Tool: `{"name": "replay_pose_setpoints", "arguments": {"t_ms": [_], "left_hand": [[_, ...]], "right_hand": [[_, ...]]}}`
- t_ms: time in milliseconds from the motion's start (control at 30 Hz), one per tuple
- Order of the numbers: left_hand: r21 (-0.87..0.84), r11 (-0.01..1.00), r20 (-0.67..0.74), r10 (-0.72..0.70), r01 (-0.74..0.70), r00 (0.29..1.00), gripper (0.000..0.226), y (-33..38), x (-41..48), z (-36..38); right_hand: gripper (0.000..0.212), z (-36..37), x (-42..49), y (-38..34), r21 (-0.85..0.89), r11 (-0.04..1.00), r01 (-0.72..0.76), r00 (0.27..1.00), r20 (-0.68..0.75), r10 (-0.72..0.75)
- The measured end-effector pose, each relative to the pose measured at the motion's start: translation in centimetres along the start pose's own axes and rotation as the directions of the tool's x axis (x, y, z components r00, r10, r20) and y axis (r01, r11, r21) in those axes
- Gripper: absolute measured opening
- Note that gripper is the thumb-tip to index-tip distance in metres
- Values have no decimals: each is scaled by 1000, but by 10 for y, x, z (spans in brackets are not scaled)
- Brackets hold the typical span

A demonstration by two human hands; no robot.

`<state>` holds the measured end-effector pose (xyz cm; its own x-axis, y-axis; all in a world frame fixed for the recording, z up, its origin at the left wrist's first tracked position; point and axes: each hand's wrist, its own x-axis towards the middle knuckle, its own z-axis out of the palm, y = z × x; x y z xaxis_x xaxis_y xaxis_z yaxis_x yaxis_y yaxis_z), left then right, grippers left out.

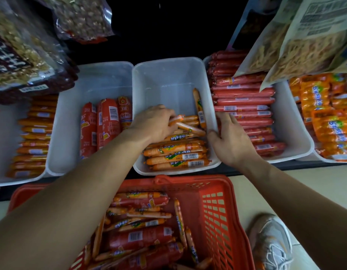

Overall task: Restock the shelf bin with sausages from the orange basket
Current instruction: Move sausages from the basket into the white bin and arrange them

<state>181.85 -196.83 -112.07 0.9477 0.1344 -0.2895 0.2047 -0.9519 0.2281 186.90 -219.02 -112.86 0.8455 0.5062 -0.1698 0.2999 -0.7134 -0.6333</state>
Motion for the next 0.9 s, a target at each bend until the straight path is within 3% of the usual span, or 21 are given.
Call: {"name": "replay_pose_setpoints", "arguments": {"t_ms": [100,200,333,533,700,767,900], "left_hand": [[-95,995,194,5,13,981,63,1,-1,1],[-201,978,226,-1,47,974,60,2,1,0],[5,999,255,-37,36,966,47,4,5,-2],[199,980,122,-42,17,992,40,1,3,-8],[-69,996,-56,56,-60,997,50,31,38,-3],[-3,991,-33,132,-132,991,53,40,56,0],[58,989,5,137,-137,991,51,35,71,6]], "right_hand": [[45,-1,-1,0,5,1000,0,1000,-1,0],[45,-1,0,-1,16,1000,-7,1000,7,7],[43,-1,1,-2,26,999,-31,999,34,30],[43,-2,1,-2,39,998,-46,998,49,44],[42,2,2,-1,20,999,-38,998,47,37],[38,2,1,0,8,1000,-25,999,33,24],[36,3,1,1,-9,1000,1,1000,21,-1]]}}
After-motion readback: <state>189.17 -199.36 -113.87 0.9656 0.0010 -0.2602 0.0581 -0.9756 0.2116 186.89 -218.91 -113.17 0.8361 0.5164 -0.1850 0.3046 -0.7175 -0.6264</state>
